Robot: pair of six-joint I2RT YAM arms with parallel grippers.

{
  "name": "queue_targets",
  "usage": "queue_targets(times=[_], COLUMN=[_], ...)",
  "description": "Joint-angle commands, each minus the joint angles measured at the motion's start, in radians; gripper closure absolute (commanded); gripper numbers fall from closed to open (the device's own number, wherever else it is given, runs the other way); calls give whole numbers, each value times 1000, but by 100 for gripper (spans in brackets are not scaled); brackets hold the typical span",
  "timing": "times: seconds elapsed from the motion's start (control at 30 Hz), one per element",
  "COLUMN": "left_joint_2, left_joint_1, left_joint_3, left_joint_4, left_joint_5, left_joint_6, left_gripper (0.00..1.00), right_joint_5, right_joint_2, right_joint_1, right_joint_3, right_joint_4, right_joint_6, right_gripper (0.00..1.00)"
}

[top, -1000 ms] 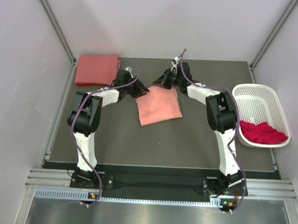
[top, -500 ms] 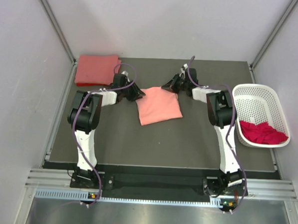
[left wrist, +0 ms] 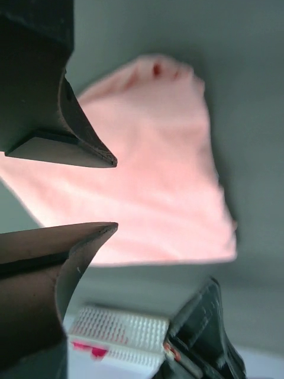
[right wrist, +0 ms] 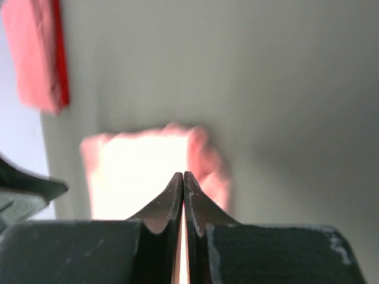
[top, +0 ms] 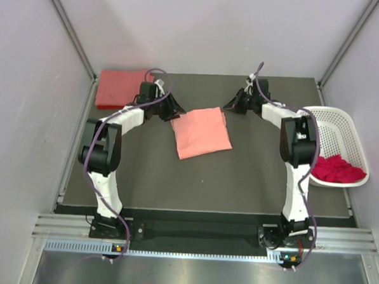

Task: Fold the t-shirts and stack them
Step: Fold the tshirt

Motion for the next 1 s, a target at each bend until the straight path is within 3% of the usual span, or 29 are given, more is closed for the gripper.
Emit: queue_targets(times=[0.0, 0.17, 0.23, 0.47, 0.57, 0.73, 0.9, 0.97], left_joint_2=[-103, -92, -84, -71, -127, -233, -290, -288], left_joint_1=[-48, -97, -100, -60, -66, -134, -200, -200], left_joint_3=[-113, -273, -324, -312, -292, -233, -307, -374], left_joint_4=[153, 399, 406, 157, 76, -47, 59, 184], left_joint_5=[105, 104, 87, 9, -5, -20, 4, 22], left_joint_6=[-132, -281, -282, -61, 0, 16, -122, -203], left_gripper=[53, 53, 54, 55, 55, 54, 54, 55], right_joint_5=[-39, -103, -138, -180, -177, -113, -143, -174], right_joint_2=[-218, -287, -284, -281, -326, -457, -486, -472], right_joint_1=[80, 146, 145, 47, 10, 46, 154, 168], right_joint_3=[-128, -389, -464, -705, -721, -603, -546, -599], right_joint_4=[88, 278, 375, 411, 339, 56, 105, 235], right_joint_6=[7, 142, 175, 98, 4, -169, -66, 39], right_gripper=[100, 100, 100, 100, 100, 100, 100, 100])
